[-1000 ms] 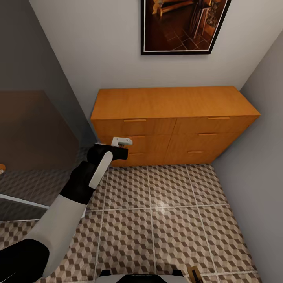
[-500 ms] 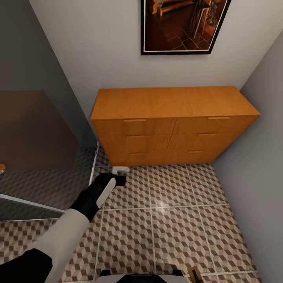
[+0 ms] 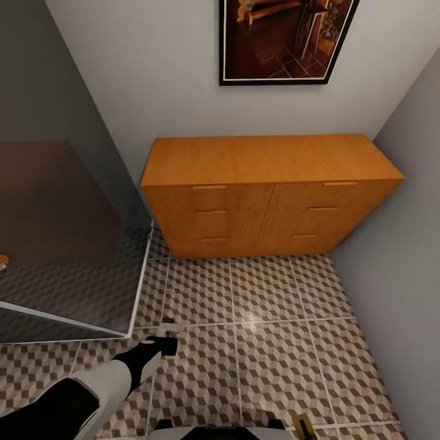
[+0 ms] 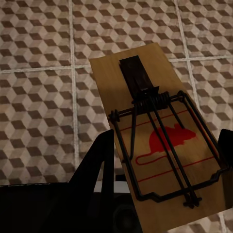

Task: Take the four mousetraps from the cabinet in the bathroom and place them on the bathroom floor. Make sure all four end up on the same floor surface, and ensure that at least two of them are either under or directly next to the same bathroom sink.

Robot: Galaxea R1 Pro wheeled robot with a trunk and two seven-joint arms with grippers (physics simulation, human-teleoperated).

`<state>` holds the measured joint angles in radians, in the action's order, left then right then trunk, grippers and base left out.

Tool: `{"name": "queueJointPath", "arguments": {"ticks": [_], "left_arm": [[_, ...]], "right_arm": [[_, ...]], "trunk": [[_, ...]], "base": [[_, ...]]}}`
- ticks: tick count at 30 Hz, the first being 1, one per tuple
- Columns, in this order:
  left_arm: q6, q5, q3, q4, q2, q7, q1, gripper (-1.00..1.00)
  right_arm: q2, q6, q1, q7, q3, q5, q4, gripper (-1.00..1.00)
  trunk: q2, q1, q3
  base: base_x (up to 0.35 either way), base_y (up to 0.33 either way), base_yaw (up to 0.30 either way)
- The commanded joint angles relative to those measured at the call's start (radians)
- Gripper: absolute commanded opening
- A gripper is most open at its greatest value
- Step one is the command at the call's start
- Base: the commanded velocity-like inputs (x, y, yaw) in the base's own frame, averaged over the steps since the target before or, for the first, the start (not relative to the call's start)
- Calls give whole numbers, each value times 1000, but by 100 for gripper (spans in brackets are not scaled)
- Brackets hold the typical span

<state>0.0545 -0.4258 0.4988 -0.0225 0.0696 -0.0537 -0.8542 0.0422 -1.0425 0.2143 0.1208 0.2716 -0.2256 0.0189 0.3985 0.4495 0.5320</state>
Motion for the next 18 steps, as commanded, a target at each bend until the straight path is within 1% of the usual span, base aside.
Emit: {"name": "queueJointPath", "arguments": {"ticks": [1, 3, 4, 6, 8, 10, 12, 14, 16, 17, 18], "left_arm": [[-16, -5, 10, 31, -1, 7, 1, -100], [-73, -5, 10, 64, -3, 17, 11, -100], [-152, -5, 10, 81, -6, 22, 32, -100], [-243, -5, 10, 92, -10, 25, 66, -100], [-301, -5, 10, 97, -17, 27, 98, -100], [-337, -5, 10, 99, -23, 28, 121, -100], [-411, -5, 10, 100, -31, 28, 153, -100], [-502, -5, 10, 101, -40, 29, 191, -100], [-580, -5, 10, 102, -47, 29, 232, -100], [-597, -5, 10, 102, -49, 29, 241, -100], [-626, -5, 11, 102, -53, 29, 258, -100]], "right_arm": [[-1, -2, 0, 8, 9, -3, -1, -100], [-3, -2, 0, 7, 9, -3, 0, -100], [-5, -2, 0, 6, 9, -3, 1, -100], [-7, -2, 0, 6, 9, -3, 1, -100], [-13, -2, 0, 5, 9, -2, 1, -100], [-18, -2, 0, 5, 9, -2, 2, -100], [-21, -2, 0, 5, 9, -2, 3, -100], [-29, 1, 0, 6, 8, -2, 7, -100], [-44, 30, 0, 6, 7, -2, 16, -100], [-48, 44, 0, 6, 7, -2, 18, -100], [-57, 78, 0, 5, 7, -2, 25, -100]], "trunk": [[2, 0, 1], [2, 0, 1], [2, 0, 1], [2, 0, 1], [2, 0, 1], [2, 0, 1], [2, 0, 1], [2, 0, 1], [2, 0, 1], [2, 0, 1], [2, 0, 1]], "base": [[0, 0, 0], [0, 0, 0], [0, 0, 0], [0, 0, 0], [0, 0, 0], [0, 0, 0], [0, 0, 0], [0, 0, 0], [0, 0, 0], [0, 0, 0], [0, 0, 0]]}}
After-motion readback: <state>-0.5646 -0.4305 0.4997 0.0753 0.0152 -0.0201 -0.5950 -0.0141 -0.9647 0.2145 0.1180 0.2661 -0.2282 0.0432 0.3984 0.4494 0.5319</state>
